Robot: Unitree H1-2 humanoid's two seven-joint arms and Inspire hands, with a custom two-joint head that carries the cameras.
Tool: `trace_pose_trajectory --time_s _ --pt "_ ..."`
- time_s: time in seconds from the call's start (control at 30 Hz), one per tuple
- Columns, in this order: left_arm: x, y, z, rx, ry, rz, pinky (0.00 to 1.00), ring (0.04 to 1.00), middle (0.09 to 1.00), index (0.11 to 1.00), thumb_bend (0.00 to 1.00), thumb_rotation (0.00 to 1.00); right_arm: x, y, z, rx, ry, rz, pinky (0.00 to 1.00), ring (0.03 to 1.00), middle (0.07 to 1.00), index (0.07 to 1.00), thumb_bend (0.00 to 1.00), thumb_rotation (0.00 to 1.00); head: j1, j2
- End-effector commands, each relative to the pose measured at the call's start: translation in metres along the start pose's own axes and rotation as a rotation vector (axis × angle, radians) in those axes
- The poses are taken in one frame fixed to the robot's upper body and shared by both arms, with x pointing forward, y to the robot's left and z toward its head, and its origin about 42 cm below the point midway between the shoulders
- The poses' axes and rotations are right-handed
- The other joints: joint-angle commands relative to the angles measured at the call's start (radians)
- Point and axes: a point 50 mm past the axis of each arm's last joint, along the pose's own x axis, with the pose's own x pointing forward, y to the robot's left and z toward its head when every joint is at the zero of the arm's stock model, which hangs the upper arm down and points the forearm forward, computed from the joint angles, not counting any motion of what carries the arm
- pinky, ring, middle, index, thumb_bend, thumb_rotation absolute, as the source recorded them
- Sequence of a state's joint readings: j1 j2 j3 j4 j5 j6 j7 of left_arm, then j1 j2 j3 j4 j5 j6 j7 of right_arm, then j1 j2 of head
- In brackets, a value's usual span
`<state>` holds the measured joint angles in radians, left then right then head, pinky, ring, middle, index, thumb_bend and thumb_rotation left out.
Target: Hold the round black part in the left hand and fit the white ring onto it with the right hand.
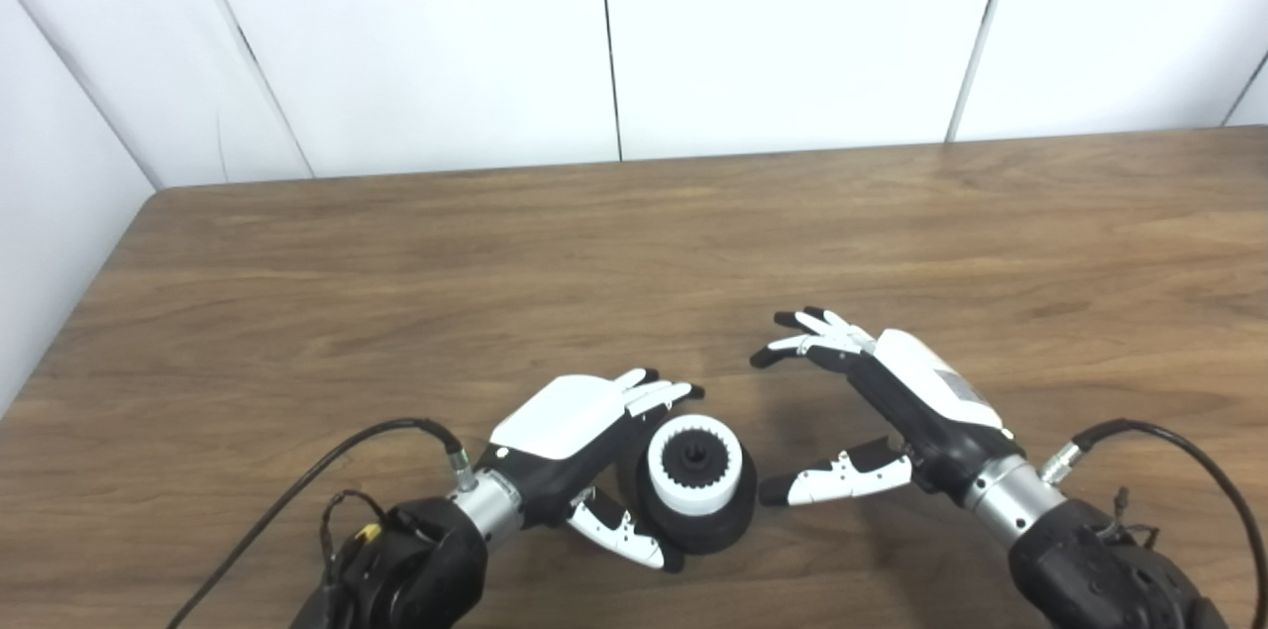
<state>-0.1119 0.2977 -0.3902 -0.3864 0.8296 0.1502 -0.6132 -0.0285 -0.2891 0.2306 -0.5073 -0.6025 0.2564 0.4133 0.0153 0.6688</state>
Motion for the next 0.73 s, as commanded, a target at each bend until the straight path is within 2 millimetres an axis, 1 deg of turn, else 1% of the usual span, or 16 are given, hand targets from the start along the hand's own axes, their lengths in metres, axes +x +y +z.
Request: trace_pose_trajectory --time_s 0.0,0.13,0.23,0.3,0.43,0.5,0.7 --pt "-0.002 0.010 -0.007 0.022 0.031 0.005 0.94 0.999 0.982 0.997 1.00 0.42 0.003 -0.010 0.006 -0.018 -0.043 -0.050 0.99 0.990 0.940 0.797 1.00 0.53 -0.001 0.001" --pt "-0.006 0.015 -0.009 0.001 0.043 0.023 0.94 1.000 0.993 1.000 1.00 0.40 0.000 -0.013 0.005 -0.032 -0.034 -0.052 0.97 0.992 0.941 0.843 1.00 0.52 0.002 -0.002" --pt "-0.011 0.025 -0.013 -0.017 0.061 0.042 0.94 1.000 0.996 1.000 1.00 0.38 -0.002 -0.018 0.003 -0.041 -0.017 -0.049 0.97 0.998 0.951 0.872 1.00 0.53 0.006 -0.004" --pt "-0.014 0.030 -0.017 -0.021 0.067 0.048 0.92 1.000 0.995 1.000 1.00 0.39 -0.002 -0.021 0.001 -0.039 -0.011 -0.046 0.98 1.000 0.963 0.889 1.00 0.53 0.006 -0.004" --pt "-0.022 0.045 -0.026 -0.011 0.088 0.063 0.89 0.990 0.992 1.000 1.00 0.39 -0.002 -0.029 -0.008 -0.030 0.020 -0.009 1.00 1.000 0.996 0.928 1.00 0.52 0.003 -0.006" --pt "-0.026 0.051 -0.029 -0.014 0.103 0.057 0.88 0.998 0.999 1.000 1.00 0.40 -0.003 -0.033 -0.011 -0.035 0.034 0.006 1.00 1.000 1.000 0.948 1.00 0.52 0.003 -0.007" --pt "-0.040 0.066 -0.040 -0.023 0.132 0.059 0.87 0.993 0.998 1.000 1.00 0.36 -0.006 -0.049 -0.022 -0.062 0.071 0.036 1.00 1.000 1.000 0.977 1.00 0.52 0.001 -0.008"
